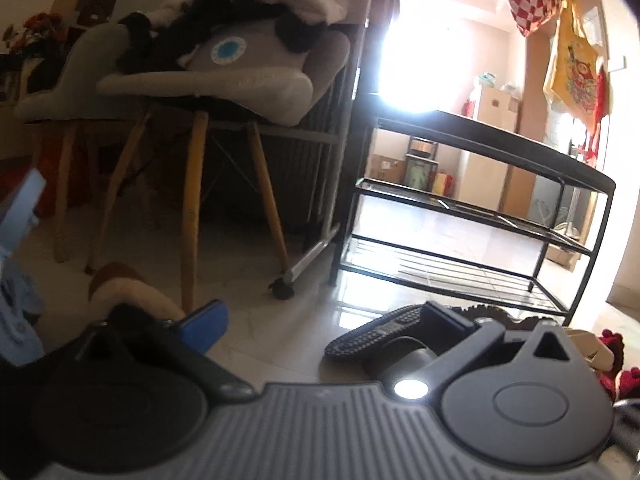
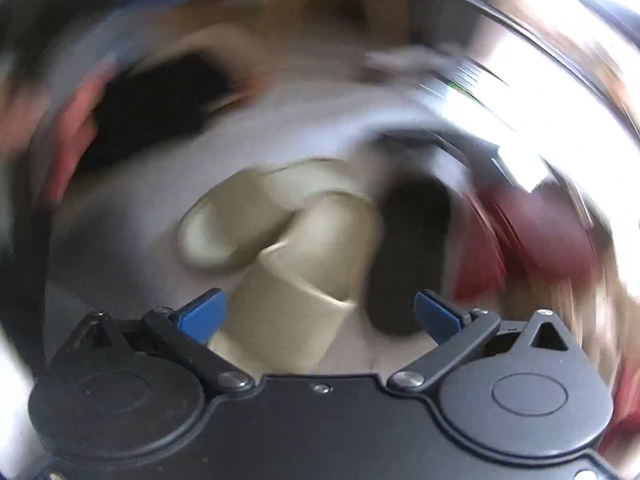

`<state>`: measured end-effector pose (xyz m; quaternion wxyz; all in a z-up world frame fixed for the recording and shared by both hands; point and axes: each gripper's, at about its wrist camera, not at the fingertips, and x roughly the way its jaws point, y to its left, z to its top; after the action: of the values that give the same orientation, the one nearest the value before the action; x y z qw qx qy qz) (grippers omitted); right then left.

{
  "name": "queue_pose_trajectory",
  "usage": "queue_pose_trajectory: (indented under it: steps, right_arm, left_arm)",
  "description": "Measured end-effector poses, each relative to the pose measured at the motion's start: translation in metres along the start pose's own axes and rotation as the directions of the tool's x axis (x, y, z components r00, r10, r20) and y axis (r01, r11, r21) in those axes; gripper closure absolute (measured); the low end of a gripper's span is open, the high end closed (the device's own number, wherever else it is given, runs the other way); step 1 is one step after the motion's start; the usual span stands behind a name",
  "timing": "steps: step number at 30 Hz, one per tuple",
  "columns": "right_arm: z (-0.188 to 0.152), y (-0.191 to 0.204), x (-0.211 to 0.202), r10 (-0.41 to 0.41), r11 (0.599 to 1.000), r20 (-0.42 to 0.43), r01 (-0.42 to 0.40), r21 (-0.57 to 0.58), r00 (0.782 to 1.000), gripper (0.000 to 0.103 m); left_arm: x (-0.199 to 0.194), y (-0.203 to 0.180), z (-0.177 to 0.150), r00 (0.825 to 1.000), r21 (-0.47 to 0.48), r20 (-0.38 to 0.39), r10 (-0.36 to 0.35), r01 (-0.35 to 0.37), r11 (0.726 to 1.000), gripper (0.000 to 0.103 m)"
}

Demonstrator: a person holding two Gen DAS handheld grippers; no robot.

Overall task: Organize scattered shoes
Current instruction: 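Regrasp the slide with the right tool and align it beside the other slide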

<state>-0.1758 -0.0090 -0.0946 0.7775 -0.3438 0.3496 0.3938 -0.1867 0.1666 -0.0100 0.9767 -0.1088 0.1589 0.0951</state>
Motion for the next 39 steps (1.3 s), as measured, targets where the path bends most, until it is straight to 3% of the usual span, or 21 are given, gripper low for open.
queue_pose_trajectory:
  steps: [3,5,13,20,24,29,33,35,39]
  right_arm:
    - [-0.001,0.011,0.01,0.088,0.969,0.044,-0.075,-0.235,0.995,0.001]
    - [0.003,0.01,0.019,0.118,0.947,0.046,-0.098,-0.307,0.992,0.001]
    - [0.005,0.031,0.042,0.155,0.87,-0.099,-0.184,-0.458,0.983,0.003]
    - [-0.003,0.042,0.064,0.16,0.86,-0.137,-0.206,-0.467,0.978,0.004]
    - [-0.01,0.049,0.077,0.11,0.835,-0.149,-0.173,-0.522,0.983,0.022]
    - [-0.003,0.045,0.075,0.113,0.868,-0.167,-0.179,-0.464,0.979,0.023]
    - [0.005,0.042,0.073,0.105,0.932,-0.175,-0.158,-0.325,0.979,0.023]
    - [0.011,0.041,0.069,0.14,0.957,-0.184,-0.181,-0.225,0.973,0.024]
    - [0.01,0.05,0.064,0.226,0.946,-0.232,-0.27,-0.181,0.946,0.024]
  left_arm:
    - [-0.007,0.011,-0.008,0.999,-0.036,-0.019,0.049,-0.05,0.998,0.001]
    - [-0.014,0.018,-0.013,0.997,-0.043,-0.016,0.078,-0.079,0.996,0.001]
    - [-0.026,0.025,-0.029,0.993,-0.013,-0.043,0.111,-0.111,0.994,0.001]
    - [-0.022,0.026,-0.032,0.993,0.008,-0.035,0.111,-0.111,0.994,0.001]
    - [-0.019,0.028,-0.031,0.991,-0.006,-0.042,0.126,-0.126,0.992,0.001]
    - [-0.018,0.033,-0.03,0.988,-0.029,-0.04,0.148,-0.149,0.988,0.001]
    - [-0.015,0.04,-0.028,0.985,-0.055,-0.042,0.17,-0.172,0.984,0.001]
    - [-0.013,0.042,-0.029,0.983,-0.064,-0.052,0.175,-0.178,0.982,0.001]
    - [-0.012,0.044,-0.03,0.984,-0.069,-0.058,0.171,-0.175,0.982,0.001]
